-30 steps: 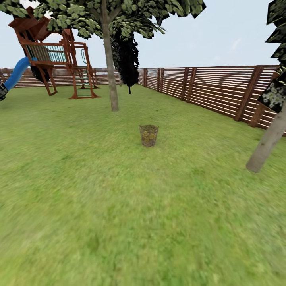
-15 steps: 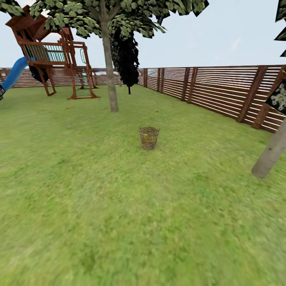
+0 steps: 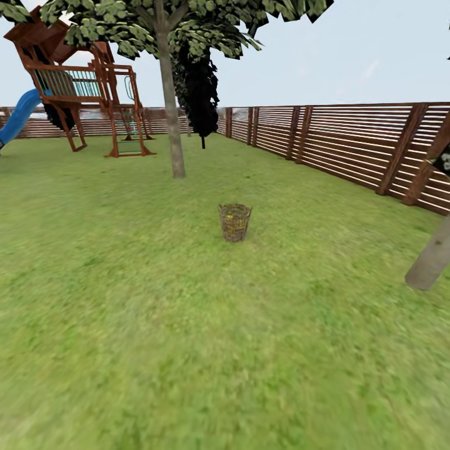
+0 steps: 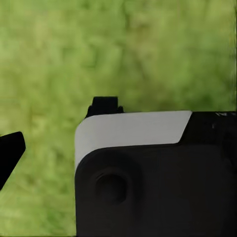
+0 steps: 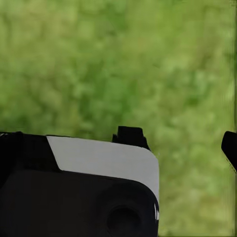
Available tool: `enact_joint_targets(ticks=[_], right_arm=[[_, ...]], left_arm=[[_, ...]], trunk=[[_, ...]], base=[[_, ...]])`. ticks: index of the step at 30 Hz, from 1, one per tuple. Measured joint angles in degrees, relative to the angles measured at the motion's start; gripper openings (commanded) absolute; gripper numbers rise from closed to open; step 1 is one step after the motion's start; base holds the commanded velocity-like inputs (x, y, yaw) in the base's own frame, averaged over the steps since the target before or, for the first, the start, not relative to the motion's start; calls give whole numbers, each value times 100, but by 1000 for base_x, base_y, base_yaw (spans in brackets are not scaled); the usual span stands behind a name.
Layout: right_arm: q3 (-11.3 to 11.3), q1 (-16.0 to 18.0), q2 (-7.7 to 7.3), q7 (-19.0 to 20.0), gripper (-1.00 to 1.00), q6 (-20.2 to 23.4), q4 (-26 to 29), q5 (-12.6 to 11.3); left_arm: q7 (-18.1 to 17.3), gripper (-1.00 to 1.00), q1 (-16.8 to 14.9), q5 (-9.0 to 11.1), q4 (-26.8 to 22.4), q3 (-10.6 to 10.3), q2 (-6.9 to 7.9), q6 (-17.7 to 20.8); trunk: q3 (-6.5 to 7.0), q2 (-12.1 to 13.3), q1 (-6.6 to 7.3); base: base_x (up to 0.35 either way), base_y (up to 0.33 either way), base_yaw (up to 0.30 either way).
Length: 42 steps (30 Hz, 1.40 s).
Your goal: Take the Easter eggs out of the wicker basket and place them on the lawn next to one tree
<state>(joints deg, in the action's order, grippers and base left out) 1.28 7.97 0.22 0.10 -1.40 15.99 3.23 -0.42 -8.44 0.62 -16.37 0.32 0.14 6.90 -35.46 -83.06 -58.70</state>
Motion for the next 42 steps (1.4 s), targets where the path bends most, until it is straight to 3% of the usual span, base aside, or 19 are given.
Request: enact_joint_targets(ticks=[3, 7, 12, 16, 18, 21, 24, 30, 33, 37, 42], right_arm=[[-5, 93, 2, 9, 100, 205, 146, 1], [-18, 158, 40, 6, 100, 260, 398, -50], [-14, 412, 328, -26, 100, 369, 1073, -73], [-16, 802, 558, -117, 100, 839, 1679, -89], [-15, 886, 615, -208, 100, 929, 1798, -88], [4, 927, 760, -267, 100, 904, 1715, -88], [12, 939, 834, -259, 100, 776, 1602, -86], [17, 942, 835, -250, 100, 618, 1623, -57], [11, 942, 832, -258, 100, 465, 1654, -60], [22, 942, 842, -80, 100, 410, 1819, -69], [22, 941, 850, -33, 100, 421, 1991, -51]], left_arm=[[2, 100, -401, 1, -236, 0, 7, 143], [3, 100, -603, 2, -822, 2, 4, 184], [9, 100, -662, 1, -1795, 11, 19, 173], [41, 100, -663, 15, -2412, 110, 30, 91], [65, 100, -656, 96, -2079, 267, -40, -81], [52, 100, -682, 189, -1028, 379, -137, -836], [41, 100, -715, 216, -729, 423, -172, -1275], [29, 100, -725, 217, -645, 412, -220, -1403], [32, 100, -743, 217, -859, 411, -228, -1398], [34, 100, -749, 203, -1212, 402, -227, -1121], [37, 100, -749, 198, -1244, 401, -226, -1056]], trunk=[[0, 0, 0], [0, 0, 0], [0, 0, 0], [0, 0, 0], [-1, 0, 0], [-1, 0, 0], [-1, 0, 0], [-1, 0, 0], [-1, 0, 0], [5, 0, 0], [24, 0, 0]], base=[[327, 0, 0], [327, 0, 0], [327, 0, 0], [324, 54, 0], [313, 109, 0], [312, 113, 0], [313, 112, 0], [325, 35, 0], [335, 4, -5], [337, 1, -198], [338, 0, -289]])
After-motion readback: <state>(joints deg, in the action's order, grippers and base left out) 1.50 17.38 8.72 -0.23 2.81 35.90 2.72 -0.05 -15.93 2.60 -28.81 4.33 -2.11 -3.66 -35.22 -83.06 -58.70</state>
